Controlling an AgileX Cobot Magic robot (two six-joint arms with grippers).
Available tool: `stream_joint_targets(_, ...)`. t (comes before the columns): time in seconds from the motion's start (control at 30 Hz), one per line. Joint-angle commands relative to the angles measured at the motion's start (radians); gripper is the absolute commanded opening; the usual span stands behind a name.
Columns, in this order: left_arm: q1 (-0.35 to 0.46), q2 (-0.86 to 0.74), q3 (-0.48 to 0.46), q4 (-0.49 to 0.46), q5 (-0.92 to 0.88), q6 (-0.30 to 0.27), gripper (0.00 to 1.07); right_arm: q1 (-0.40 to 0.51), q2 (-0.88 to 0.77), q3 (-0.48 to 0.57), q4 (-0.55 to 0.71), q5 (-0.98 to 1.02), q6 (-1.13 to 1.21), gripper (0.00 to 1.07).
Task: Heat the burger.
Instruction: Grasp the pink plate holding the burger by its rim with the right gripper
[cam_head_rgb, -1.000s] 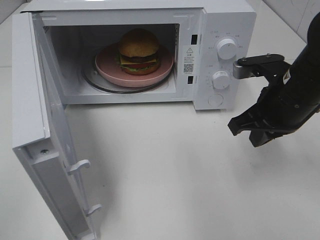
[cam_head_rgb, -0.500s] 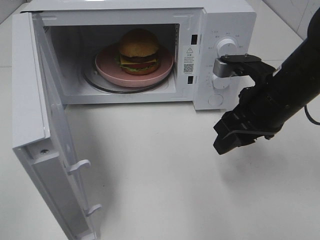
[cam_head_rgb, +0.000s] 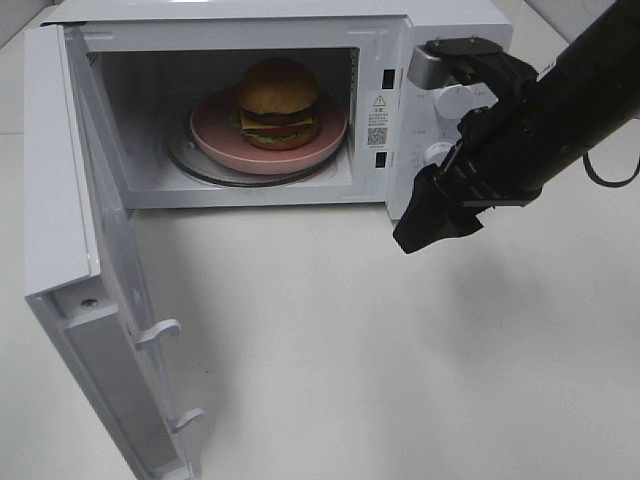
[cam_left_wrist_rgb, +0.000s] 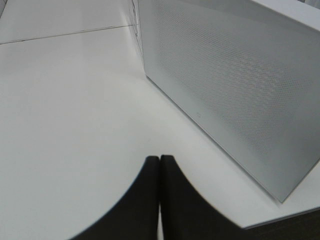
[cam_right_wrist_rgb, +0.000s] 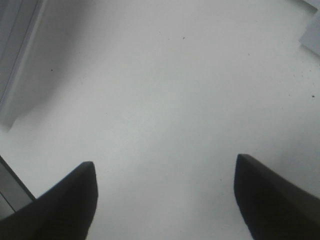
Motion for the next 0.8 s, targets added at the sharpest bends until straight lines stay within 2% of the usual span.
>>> stream_joint_targets(0.03,0.002,-0.011,0.003,-0.006,-0.016,0.003,0.00,0.013,-0.004,-0.027,0.011,0.024,-0.046,0.72)
stream_joint_targets(0.2,0.002,-0.011,0.003,-0.006,-0.016,0.003,0.00,0.093,0.007,-0.069,-0.019,0.019,-0.121,0.72)
stream_joint_targets(0.3,0.002,-0.011,0.003,-0.006,-0.016,0.004,0.00,0.160,0.037,-0.108,-0.122,0.018,-0.127,0.71)
stream_joint_targets(0.37,0.002,-0.011,0.003,-0.006,-0.016,0.004,0.00,0.177,0.044,-0.117,-0.143,0.018,-0.127,0.70)
stream_joint_targets(0.43,0.002,-0.011,0.003,-0.006,-0.016,0.004,0.00,0.230,0.080,-0.157,-0.230,0.002,-0.127,0.69)
stream_joint_targets(0.6,0.002,-0.011,0.003,-0.006,-0.016,0.004,0.00,0.263,0.108,-0.180,-0.297,-0.034,-0.127,0.69)
stream_joint_targets(0.67,0.002,-0.011,0.003,-0.006,-0.016,0.004,0.00,0.301,0.142,-0.204,-0.382,-0.102,-0.124,0.69)
stream_joint_targets(0.77,0.002,-0.011,0.003,-0.006,-0.016,0.004,0.00,0.311,0.148,-0.209,-0.406,-0.123,-0.119,0.69)
stream_joint_targets(0.8,0.002,-0.011,0.003,-0.006,-0.016,0.004,0.00,0.325,0.159,-0.216,-0.462,-0.154,-0.110,0.69)
